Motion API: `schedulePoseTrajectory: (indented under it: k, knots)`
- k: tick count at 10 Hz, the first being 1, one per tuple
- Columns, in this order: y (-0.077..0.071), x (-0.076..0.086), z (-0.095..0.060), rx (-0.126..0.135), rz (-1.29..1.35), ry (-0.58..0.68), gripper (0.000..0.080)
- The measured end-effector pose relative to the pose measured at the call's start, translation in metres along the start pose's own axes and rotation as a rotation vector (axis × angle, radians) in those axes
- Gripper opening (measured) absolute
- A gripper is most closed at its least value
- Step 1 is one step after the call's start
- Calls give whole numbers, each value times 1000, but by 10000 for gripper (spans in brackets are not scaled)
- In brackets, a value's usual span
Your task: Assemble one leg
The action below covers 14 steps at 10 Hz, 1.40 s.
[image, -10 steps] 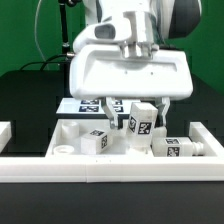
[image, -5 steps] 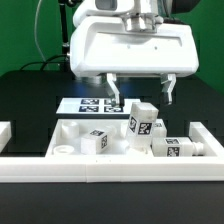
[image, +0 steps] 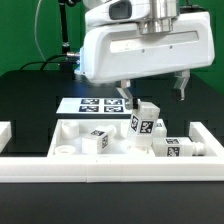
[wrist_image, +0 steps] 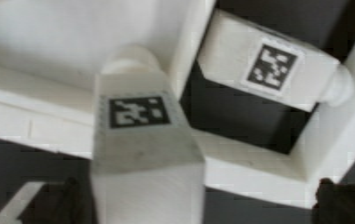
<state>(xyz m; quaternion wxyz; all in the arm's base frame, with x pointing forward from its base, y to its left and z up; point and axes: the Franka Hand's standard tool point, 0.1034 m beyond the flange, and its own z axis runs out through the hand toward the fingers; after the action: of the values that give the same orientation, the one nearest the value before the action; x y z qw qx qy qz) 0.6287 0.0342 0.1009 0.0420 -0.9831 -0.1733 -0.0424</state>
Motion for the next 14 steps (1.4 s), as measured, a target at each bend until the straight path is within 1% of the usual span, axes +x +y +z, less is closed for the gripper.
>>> schedulePoseTrajectory:
  k: [1, 2, 3, 5, 6, 7, 8, 9, 10, 11, 13, 14]
  knots:
    - [5, 1, -3, 14, -14, -41, 649]
    - [7, 5, -8, 26, -20, -61, 649]
    - [7, 7, -7, 21, -20, -49, 649]
    - [7, 6, -6, 21, -19, -50, 649]
    - [8, 6, -6, 16, -26, -53, 649]
    - [12, 5, -6, -13, -47, -56, 649]
    - [12, 10, -5, -44, -39, -29, 649]
    - [8, 12, -2, -64, -25, 2, 649]
    - [7, 12, 1, -69, -35, 12, 649]
    - [10, 12, 3, -73, -36, 20, 649]
    - [14, 7, 11, -73, -48, 21, 649]
    - [15, 5, 12, -73, -60, 19, 649]
